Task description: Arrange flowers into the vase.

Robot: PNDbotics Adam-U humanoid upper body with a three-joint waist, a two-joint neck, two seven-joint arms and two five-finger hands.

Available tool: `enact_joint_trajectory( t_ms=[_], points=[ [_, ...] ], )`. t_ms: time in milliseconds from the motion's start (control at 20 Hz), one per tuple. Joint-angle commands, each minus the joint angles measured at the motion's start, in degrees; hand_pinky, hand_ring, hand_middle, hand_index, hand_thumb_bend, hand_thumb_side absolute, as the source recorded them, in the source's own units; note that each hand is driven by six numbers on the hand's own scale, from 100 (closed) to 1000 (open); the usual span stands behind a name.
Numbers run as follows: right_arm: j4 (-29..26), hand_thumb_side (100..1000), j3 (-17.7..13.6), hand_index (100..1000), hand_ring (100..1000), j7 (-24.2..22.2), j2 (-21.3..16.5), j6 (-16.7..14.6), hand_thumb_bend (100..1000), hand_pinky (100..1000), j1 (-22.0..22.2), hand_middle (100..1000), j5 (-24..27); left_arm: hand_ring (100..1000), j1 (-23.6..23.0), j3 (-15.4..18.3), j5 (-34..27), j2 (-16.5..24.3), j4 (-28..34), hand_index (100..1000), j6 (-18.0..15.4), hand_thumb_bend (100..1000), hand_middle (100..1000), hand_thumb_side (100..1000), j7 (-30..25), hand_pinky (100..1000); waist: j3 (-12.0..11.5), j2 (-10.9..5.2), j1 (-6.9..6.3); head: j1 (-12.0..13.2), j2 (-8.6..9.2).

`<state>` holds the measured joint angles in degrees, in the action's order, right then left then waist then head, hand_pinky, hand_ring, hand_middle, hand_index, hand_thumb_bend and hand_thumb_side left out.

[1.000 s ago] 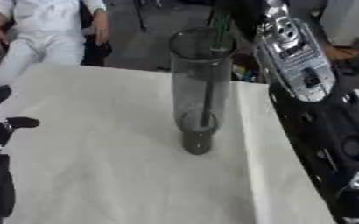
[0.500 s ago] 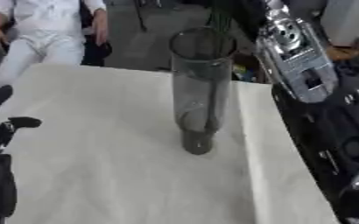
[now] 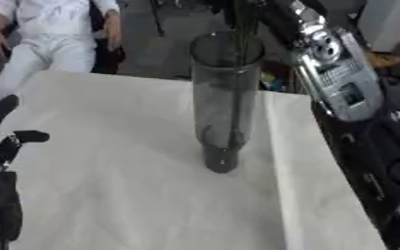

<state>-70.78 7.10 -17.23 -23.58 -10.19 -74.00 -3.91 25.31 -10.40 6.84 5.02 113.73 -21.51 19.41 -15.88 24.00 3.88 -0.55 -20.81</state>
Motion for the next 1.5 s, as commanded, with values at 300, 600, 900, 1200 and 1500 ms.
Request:
enact_joint_trajectory(
  t_ms=[300,600,900,1200,1500],
  points=[
    [0.1,1000,0.0,331,991,-0.2,-2.2,-4.0,543,858,-0.5,472,-2.8,864,0.4,-0.2,-0.2,0.4,0.9,948,0.1,367,938,1000,0.0,581,0.1,-1.68,-0.19,0.4,0.72],
    [0.0,1000,0.2,353,988,0.3,-2.9,-5.3,557,853,-0.4,482,-3.6,864,0.3,-0.2,-0.2,0.4,0.9,948,0.1,365,939,1000,0.0,582,0.3,-1.77,-0.21,0.5,0.71],
    [0.2,1000,0.3,360,990,0.5,-3.0,-6.2,557,856,-0.5,482,-4.0,865,0.3,-0.4,-0.4,0.4,0.9,953,0.1,363,939,1000,-0.2,582,0.4,-1.78,-0.30,0.6,0.91],
    [-0.3,1000,0.8,433,1000,-0.9,-3.5,-7.3,586,871,-0.6,519,-4.8,866,0.2,-0.3,-0.4,0.4,0.9,954,0.2,360,940,1000,-0.3,582,0.5,-1.86,-0.37,0.6,0.85],
    [-0.7,1000,1.3,674,1000,-4.5,-4.2,-10.8,629,897,-0.6,588,-6.9,867,0.1,-0.4,-0.4,0.5,0.9,954,0.2,359,940,1000,-0.4,582,0.6,-1.96,-0.38,0.7,0.86]
  ],
)
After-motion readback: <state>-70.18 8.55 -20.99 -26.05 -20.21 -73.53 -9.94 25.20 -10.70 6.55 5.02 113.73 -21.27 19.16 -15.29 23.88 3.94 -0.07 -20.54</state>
